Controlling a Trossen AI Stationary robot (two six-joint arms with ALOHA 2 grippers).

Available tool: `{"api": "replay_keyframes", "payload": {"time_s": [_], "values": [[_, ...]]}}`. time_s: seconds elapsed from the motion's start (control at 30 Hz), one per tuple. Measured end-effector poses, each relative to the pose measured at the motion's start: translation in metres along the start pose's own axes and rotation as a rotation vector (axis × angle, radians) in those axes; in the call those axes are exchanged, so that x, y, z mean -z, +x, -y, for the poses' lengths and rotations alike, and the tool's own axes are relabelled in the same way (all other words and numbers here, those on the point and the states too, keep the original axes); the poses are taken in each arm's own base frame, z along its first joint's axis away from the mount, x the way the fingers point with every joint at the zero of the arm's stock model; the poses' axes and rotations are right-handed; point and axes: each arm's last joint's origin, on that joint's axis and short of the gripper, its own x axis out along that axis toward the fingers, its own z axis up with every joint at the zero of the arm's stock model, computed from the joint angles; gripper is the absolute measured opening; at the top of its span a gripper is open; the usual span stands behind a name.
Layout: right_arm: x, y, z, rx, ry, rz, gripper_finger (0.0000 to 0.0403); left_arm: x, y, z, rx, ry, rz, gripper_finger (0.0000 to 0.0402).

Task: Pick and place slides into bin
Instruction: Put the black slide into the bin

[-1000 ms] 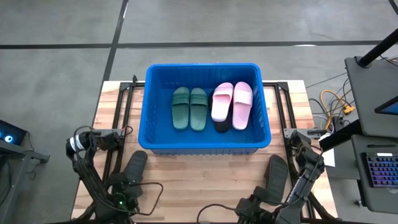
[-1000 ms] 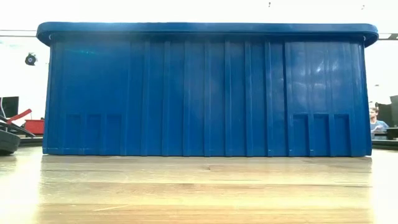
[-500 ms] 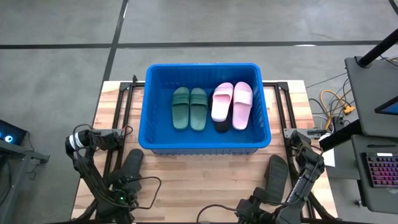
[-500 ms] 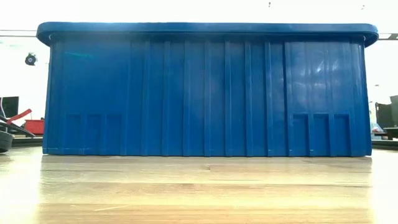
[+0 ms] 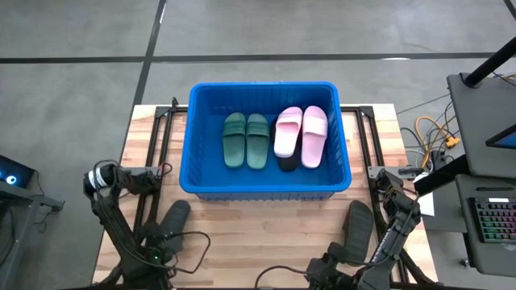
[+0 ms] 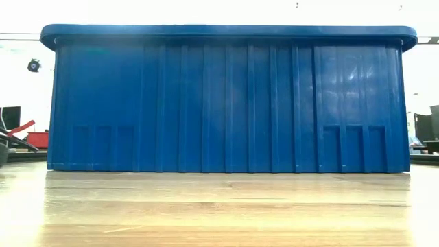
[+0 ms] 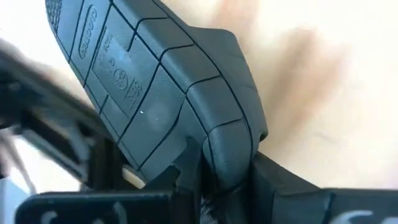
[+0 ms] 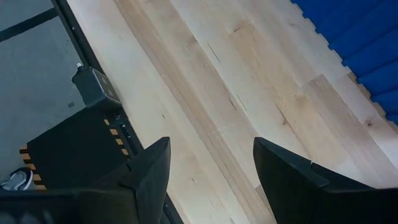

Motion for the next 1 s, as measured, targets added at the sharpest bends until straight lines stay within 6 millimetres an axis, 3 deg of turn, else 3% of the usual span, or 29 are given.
{"api": "replay_keyframes", "payload": {"time_s": [0.2,0.57,1.0], "values": [[0.000,0.000,0.000,0.000,-0.028,0.003,0.0219,0.000,-0.040,-0.011,0.163,0.009,-0.037,0.0041],[0.000,0.000,0.000,0.000,-0.084,0.004,0.0219,-0.002,-0.126,-0.055,0.537,0.079,-0.042,0.0032],[0.000,0.000,-0.003,-0.025,-0.084,0.007,0.0219,-0.017,-0.214,-0.099,0.859,0.186,0.136,0.0031]]}}
